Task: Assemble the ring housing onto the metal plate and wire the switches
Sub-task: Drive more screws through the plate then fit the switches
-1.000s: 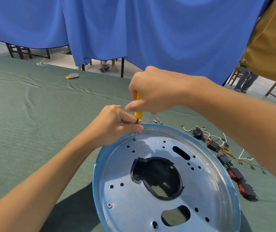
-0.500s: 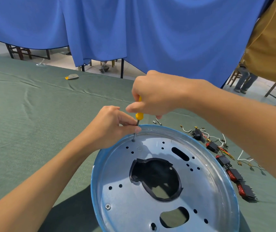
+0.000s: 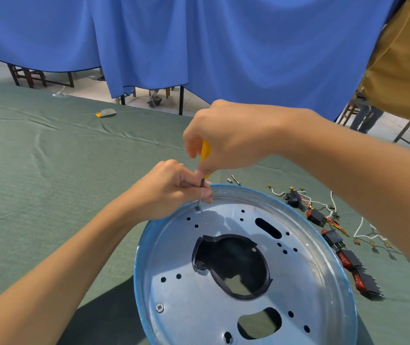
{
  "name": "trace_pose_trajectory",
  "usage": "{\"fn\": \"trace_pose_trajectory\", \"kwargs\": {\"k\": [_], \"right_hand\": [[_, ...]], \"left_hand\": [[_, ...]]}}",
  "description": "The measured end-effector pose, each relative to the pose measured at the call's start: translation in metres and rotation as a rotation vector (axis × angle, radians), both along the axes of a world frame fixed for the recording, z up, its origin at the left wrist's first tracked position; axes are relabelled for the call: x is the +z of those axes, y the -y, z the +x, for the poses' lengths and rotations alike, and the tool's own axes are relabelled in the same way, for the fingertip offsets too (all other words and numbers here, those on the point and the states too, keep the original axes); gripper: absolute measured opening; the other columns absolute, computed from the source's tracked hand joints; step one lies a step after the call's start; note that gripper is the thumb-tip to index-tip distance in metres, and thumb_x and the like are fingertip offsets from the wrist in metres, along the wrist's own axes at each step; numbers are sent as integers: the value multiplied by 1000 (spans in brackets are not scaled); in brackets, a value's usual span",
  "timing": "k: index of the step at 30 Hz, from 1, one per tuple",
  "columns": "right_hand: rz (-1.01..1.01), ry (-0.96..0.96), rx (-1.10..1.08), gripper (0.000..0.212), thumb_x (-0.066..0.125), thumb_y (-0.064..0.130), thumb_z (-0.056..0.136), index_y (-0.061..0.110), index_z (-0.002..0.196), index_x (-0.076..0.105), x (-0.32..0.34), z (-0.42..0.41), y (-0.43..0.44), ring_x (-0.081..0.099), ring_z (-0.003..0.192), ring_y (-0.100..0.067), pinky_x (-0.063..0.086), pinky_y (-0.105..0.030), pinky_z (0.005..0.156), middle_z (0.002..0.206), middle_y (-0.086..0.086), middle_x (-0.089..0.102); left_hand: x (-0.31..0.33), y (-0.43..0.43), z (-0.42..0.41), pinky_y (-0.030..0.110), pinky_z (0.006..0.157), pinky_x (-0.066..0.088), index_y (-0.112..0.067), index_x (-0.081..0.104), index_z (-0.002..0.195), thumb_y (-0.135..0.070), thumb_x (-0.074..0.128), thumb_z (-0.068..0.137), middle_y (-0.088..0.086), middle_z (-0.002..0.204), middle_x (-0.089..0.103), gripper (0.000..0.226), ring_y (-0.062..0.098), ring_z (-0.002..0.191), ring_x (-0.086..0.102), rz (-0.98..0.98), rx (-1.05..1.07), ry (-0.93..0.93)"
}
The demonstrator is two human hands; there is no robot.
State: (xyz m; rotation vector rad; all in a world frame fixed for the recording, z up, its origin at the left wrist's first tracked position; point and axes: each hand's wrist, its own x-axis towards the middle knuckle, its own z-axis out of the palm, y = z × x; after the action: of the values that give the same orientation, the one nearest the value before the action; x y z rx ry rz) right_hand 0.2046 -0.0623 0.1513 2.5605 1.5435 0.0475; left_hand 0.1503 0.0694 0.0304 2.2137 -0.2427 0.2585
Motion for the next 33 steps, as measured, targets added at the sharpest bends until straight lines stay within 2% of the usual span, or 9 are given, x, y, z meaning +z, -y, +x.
{"fn": "trace_pose_trajectory", "kwargs": {"k": [2,5,8,11,13,16,21,26,33], "right_hand": [[23,-24,34,13,69,32,85,23,78,64,-1,0,-1,59,52,7,50,-23,51,68,3,68],[74,20,-18,32,59,25,94,18,64,52,-8,-1,0,64,43,-13,56,-29,51,53,-2,55],[93,46,-65,38,49,22,100,13,64,43,-13,2,1,64,40,-17,57,-32,52,52,-4,52],[65,13,-44,31,58,35,94,14,71,57,-9,1,0,59,40,-1,46,-22,44,55,-4,62],[33,-19,-5,14,67,34,87,21,84,64,-5,0,1,59,48,2,45,-21,41,63,1,68],[48,-80,21,6,70,26,86,23,82,67,0,1,2,61,47,2,41,-11,38,55,6,66],[79,-107,64,8,68,22,88,20,80,69,-1,5,4,36,63,38,42,-7,48,60,-1,70],[72,-135,49,9,69,22,87,21,78,70,-2,4,6,51,57,23,40,-7,43,59,1,69],[3,-79,-103,46,45,25,97,11,54,53,-3,-2,0,58,38,0,53,-18,59,47,0,65]], "left_hand": [[0,-1,-2,26,99,46,-18,80,90,-15,65,94,-13,95,76,16,-2,103,65,21,-52,-37],[-2,1,0,14,106,31,-18,80,92,-19,68,92,-16,94,76,13,-4,94,65,125,-2,45],[-3,4,0,1,91,31,-21,81,80,-21,83,76,-15,85,76,4,-3,85,67,87,183,158],[-2,2,0,20,104,35,-18,81,77,-20,81,77,-6,83,77,2,18,84,68,97,182,164],[1,-1,-3,28,113,27,-16,81,81,-18,76,84,-12,88,76,6,19,92,69,124,101,130],[2,-4,-7,30,100,42,-18,81,86,-17,70,90,-14,88,76,11,5,92,69,94,29,65],[-1,-1,-7,28,88,52,-16,81,91,-20,76,85,-14,82,76,8,-1,85,70,3,71,55],[0,-2,-8,14,82,49,-17,81,89,-18,80,80,-16,82,76,9,-7,84,69,1,77,55],[3,-5,-7,8,78,48,-21,78,84,-9,81,78,-13,79,76,14,-3,81,70,31,19,-12]]}}
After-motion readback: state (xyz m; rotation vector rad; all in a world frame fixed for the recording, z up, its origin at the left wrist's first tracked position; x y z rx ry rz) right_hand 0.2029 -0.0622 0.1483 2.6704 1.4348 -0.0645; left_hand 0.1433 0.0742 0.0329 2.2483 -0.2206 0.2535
